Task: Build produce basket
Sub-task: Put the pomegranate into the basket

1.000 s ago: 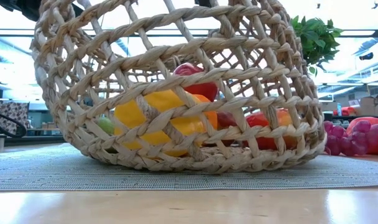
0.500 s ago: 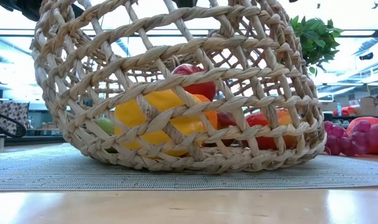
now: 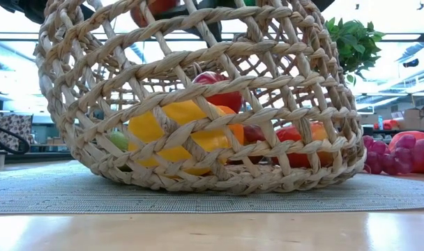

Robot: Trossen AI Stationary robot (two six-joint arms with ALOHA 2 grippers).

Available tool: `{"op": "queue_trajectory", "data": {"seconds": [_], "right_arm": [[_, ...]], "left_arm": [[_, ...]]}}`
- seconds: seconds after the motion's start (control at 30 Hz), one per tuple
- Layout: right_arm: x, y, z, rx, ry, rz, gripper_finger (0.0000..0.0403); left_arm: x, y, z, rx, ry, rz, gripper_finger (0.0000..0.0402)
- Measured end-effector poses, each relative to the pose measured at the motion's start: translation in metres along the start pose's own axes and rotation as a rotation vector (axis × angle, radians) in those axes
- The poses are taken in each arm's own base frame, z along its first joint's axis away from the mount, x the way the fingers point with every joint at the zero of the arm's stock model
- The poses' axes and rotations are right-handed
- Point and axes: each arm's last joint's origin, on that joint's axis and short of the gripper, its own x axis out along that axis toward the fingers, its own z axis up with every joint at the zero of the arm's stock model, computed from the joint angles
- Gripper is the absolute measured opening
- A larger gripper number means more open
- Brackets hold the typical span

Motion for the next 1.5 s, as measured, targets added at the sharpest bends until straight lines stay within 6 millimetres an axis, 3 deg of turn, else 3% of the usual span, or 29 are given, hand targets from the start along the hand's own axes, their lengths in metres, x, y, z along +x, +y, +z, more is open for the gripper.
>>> {"op": "queue_trajectory", "data": {"seconds": [0.4, 0.57, 0.7, 0.9, 1.3, 1.5], "right_arm": [[0.000, -0.002, 0.006, 0.140, -0.043, 0.028, 0.0359], [0.006, -0.026, 0.026, 0.145, 0.073, 0.004, 0.0359], [0.013, -0.045, 0.033, 0.259, 0.087, 0.163, 0.0359], [0.018, -0.060, 0.018, 0.502, 0.132, 0.384, 0.0359], [0.013, -0.063, -0.004, 0.620, 0.246, 0.657, 0.0359], [0.020, -0.070, -0.006, 0.635, 0.257, 0.722, 0.0359]], "left_arm": [[0.000, 0.000, 0.000, 0.000, 0.001, 0.000, 0.0048], [0.000, 0.000, 0.000, 0.000, 0.000, 0.000, 0.0048], [0.000, 0.000, 0.000, 0.000, 0.000, 0.000, 0.0048], [0.000, 0.000, 0.000, 0.000, 0.000, 0.000, 0.0048], [0.000, 0.000, 0.000, 0.000, 0.001, 0.000, 0.0048], [0.000, 0.000, 0.000, 0.000, 0.000, 0.000, 0.0048]]}}
